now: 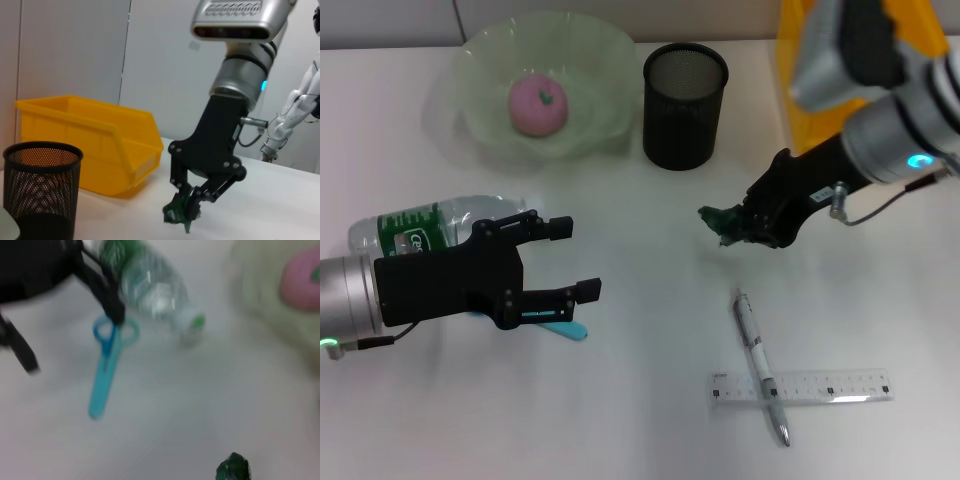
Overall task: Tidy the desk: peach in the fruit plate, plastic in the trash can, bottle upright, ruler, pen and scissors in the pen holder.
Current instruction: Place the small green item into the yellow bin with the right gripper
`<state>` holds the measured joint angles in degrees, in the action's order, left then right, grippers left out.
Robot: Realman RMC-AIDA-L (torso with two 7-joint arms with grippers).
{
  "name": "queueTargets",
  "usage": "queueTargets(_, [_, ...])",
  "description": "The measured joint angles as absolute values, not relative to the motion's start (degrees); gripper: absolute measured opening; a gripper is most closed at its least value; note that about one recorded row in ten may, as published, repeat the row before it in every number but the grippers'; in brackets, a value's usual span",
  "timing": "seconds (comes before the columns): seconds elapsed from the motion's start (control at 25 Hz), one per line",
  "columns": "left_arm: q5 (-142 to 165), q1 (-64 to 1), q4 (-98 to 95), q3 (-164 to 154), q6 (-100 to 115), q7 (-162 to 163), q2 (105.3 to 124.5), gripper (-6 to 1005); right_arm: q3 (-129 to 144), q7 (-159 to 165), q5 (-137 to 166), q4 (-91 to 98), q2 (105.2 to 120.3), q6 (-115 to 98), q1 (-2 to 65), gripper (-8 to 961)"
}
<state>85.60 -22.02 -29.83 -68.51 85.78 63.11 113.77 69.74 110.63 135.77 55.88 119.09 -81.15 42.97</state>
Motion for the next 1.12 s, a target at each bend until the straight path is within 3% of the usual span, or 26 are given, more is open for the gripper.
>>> queueTargets(0.28, [85.6, -22.3, -30.0, -66.9, 85.7, 62.7, 114.03, 830, 60.7, 91.4, 110.7, 49.2, 119.1, -79.8, 32.1, 111])
queueTargets(0.88, [85.1, -22.6, -29.7, -64.8, 86.1, 62.4, 114.3, 827, 50.7, 46.4, 79.8, 14.8, 119.19, -83.9, 29.8, 111])
queueTargets(1.12, [85.1, -22.7, -29.8, -64.8, 86.1, 62.4, 114.52, 826, 51.2, 45.2, 79.0, 13.5, 119.3, -84.2, 30.1, 111])
